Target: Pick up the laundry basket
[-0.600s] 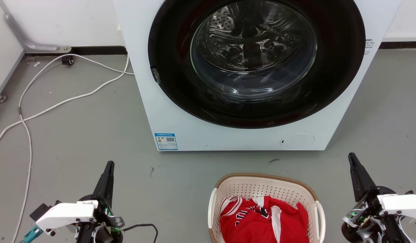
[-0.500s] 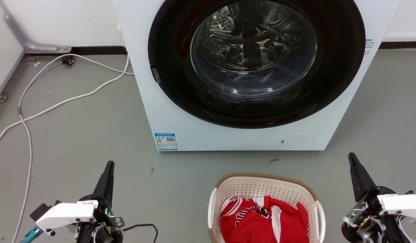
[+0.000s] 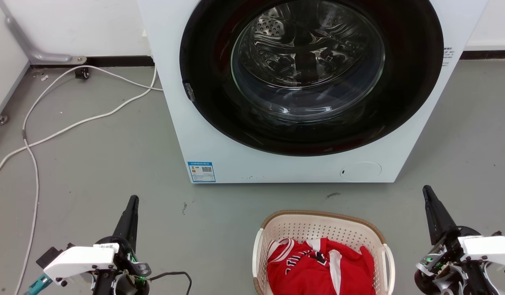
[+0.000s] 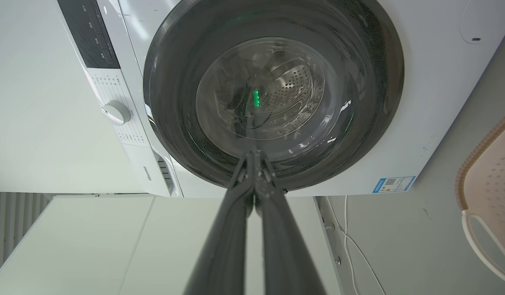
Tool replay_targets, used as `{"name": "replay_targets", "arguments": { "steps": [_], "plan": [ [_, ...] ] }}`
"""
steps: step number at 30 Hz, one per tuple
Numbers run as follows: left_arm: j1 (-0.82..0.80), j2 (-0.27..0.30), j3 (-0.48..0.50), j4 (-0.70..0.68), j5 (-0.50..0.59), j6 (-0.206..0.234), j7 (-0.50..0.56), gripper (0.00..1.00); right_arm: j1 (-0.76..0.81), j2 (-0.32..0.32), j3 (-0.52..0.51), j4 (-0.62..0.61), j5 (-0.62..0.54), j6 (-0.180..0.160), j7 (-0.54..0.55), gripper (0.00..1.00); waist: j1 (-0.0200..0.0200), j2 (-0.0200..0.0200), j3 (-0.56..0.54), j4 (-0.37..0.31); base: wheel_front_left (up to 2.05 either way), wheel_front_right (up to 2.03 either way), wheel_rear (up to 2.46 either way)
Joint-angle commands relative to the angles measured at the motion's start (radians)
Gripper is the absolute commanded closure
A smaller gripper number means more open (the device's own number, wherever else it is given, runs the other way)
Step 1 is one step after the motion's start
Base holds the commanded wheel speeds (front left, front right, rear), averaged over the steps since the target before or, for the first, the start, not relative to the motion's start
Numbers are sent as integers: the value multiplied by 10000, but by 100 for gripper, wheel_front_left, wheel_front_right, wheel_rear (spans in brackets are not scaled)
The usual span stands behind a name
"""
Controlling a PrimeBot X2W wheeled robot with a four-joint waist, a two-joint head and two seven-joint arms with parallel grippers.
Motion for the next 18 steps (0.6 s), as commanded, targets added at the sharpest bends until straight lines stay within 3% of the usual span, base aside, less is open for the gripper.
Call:
{"name": "replay_targets", "arguments": {
  "steps": [1,2,9,18],
  "plan": [
    [-101,-6,29,11,25,-28,22,100,-111,25,1,9,-45,0,10,100,0,0,0,0,0,0,0],
    [1,0,0,4,0,0,0,0,0,0,0,4,0,0,0,0,0,0,0,0,0,0,0],
    [237,-36,-30,42,218,3,-222,0,216,18,29,210,-272,0,-220,0,0,0,8,4,0,0,0],
    [311,-30,69,-456,1867,34,-666,0,281,16,155,-368,-2077,0,-664,0,0,0,18,16,0,0,0]
  ]
}}
